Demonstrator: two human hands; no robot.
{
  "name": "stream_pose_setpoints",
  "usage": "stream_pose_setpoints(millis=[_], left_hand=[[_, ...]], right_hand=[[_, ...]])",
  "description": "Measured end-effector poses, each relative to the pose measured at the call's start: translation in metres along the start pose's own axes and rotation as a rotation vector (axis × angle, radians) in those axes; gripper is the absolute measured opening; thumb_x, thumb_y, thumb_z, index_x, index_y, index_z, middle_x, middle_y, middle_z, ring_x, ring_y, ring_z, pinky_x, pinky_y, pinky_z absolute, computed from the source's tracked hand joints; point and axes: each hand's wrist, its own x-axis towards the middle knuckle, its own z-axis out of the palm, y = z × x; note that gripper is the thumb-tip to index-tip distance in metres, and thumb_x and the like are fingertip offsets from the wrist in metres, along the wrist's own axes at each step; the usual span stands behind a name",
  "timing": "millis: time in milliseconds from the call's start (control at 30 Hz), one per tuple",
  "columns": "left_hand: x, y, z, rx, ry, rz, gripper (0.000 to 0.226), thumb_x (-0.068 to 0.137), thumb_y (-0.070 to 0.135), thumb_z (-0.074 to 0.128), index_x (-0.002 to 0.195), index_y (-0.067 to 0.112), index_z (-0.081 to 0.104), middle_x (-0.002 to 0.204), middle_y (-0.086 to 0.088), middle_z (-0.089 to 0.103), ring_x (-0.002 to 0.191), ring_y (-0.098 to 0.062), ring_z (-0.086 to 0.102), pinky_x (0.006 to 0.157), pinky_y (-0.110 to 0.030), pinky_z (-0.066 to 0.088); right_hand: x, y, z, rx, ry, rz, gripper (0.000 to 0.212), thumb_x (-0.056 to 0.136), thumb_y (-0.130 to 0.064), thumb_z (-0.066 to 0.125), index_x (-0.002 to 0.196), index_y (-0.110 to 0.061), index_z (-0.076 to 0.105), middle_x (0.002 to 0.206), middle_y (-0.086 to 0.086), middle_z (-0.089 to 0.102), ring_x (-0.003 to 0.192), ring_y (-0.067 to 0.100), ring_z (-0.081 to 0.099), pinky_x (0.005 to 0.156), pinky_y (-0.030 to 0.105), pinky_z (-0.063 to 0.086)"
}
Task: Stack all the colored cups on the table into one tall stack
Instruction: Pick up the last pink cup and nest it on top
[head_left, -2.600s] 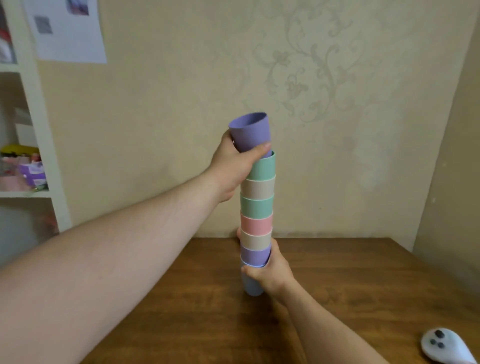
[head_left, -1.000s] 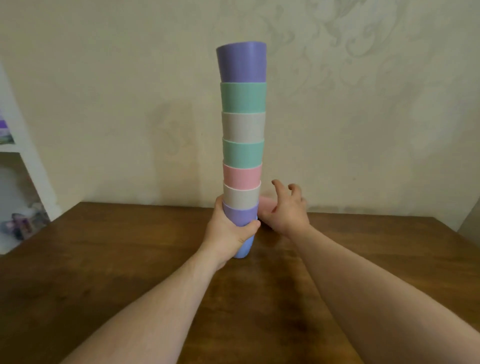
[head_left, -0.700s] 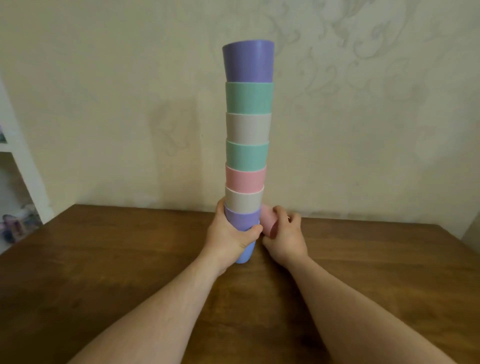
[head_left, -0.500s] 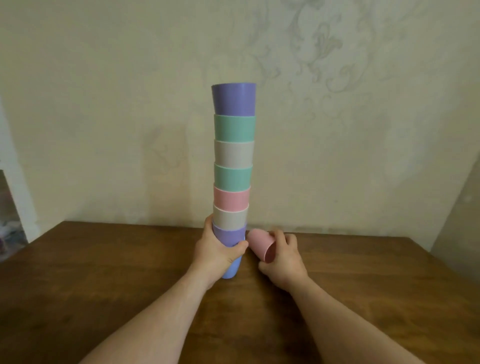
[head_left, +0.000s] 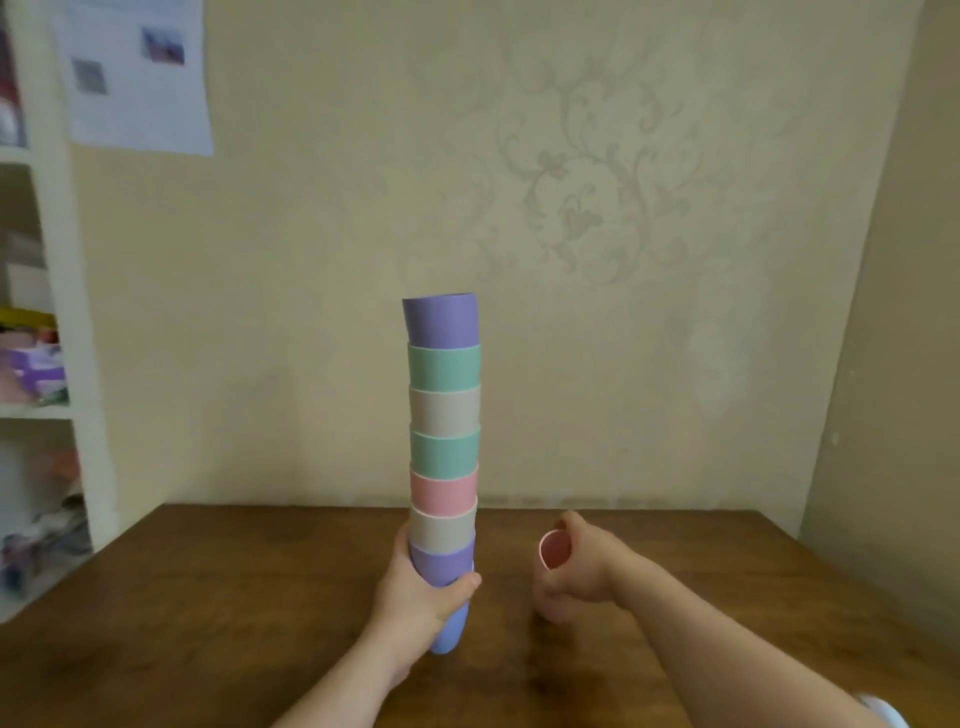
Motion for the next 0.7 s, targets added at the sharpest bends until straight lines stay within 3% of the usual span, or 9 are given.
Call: stream_pose_setpoints(millis=[67, 200, 267, 433, 533, 600, 700], left_hand=[[-0.017, 0.0, 0.001, -0.027, -0.044, -0.01, 0.093, 0.064, 0.02, 0.104, 0.142, 0.034, 0.056, 0.121, 0.011, 0.08, 0.102, -0.004, 0.078, 0.093, -0.032, 0.059], [-0.037, 0.007, -0.003, -0.062, -0.126, -0.009, 0.091, 0.064, 0.017, 0.106, 0.14, 0.034, 0.058, 0.119, 0.019, 0.08, 0.103, 0.003, 0.077, 0.087, -0.02, 0.059], [-0.038, 0.015, -0.009, -0.054, -0.148, 0.011, 0.102, 0.059, 0.021, 0.107, 0.146, 0.033, 0.056, 0.123, 0.018, 0.08, 0.107, 0.002, 0.076, 0.09, -0.022, 0.06], [-0.034, 0.078, -0.026, -0.088, -0.175, 0.13, 0.126, 0.073, 0.02, 0.102, 0.168, 0.038, 0.022, 0.143, 0.015, 0.07, 0.119, 0.001, 0.072, 0.105, -0.037, 0.058], [-0.019, 0.149, -0.03, -0.142, -0.1, 0.252, 0.136, 0.075, 0.037, 0.098, 0.17, 0.047, 0.002, 0.152, 0.009, 0.064, 0.123, -0.006, 0.071, 0.108, -0.045, 0.056], [-0.009, 0.193, -0.028, -0.159, -0.056, 0.347, 0.135, 0.064, 0.05, 0.099, 0.168, 0.049, 0.011, 0.143, 0.009, 0.07, 0.118, -0.014, 0.076, 0.102, -0.046, 0.061], [0.001, 0.23, -0.02, -0.143, -0.025, 0.417, 0.101, 0.063, 0.044, 0.099, 0.148, 0.04, 0.045, 0.121, 0.01, 0.077, 0.103, -0.017, 0.079, 0.095, -0.047, 0.066]], right_hand=[[-0.011, -0.001, -0.001, 0.014, -0.02, 0.013, 0.105, 0.069, -0.041, 0.088, 0.157, -0.024, 0.034, 0.145, 0.005, 0.058, 0.124, 0.026, 0.06, 0.097, 0.038, 0.054], [-0.031, 0.002, 0.009, 0.071, 0.043, 0.039, 0.095, 0.062, -0.043, 0.089, 0.142, -0.017, 0.045, 0.129, 0.003, 0.063, 0.113, 0.023, 0.063, 0.096, 0.04, 0.058], [-0.038, 0.004, 0.014, 0.161, 0.086, 0.052, 0.094, 0.063, -0.043, 0.09, 0.143, -0.016, 0.049, 0.128, 0.002, 0.065, 0.112, 0.023, 0.065, 0.092, 0.038, 0.059], [-0.046, -0.011, -0.017, 0.545, 0.298, -0.027, 0.077, 0.08, -0.037, 0.091, 0.146, -0.014, 0.058, 0.129, 0.006, 0.068, 0.112, 0.026, 0.068, 0.095, 0.042, 0.059], [-0.049, -0.045, -0.074, 0.777, 0.406, -0.1, 0.079, 0.085, -0.029, 0.089, 0.151, -0.008, 0.051, 0.136, 0.011, 0.064, 0.114, 0.03, 0.066, 0.094, 0.044, 0.058], [-0.057, -0.075, -0.113, 0.849, 0.528, -0.153, 0.087, 0.08, -0.036, 0.091, 0.153, -0.015, 0.047, 0.136, 0.01, 0.062, 0.115, 0.031, 0.066, 0.097, 0.048, 0.059], [-0.084, -0.125, -0.173, 0.96, 0.742, -0.27, 0.092, 0.073, -0.044, 0.091, 0.148, -0.018, 0.043, 0.124, 0.005, 0.061, 0.103, 0.022, 0.066, 0.09, 0.039, 0.058]])
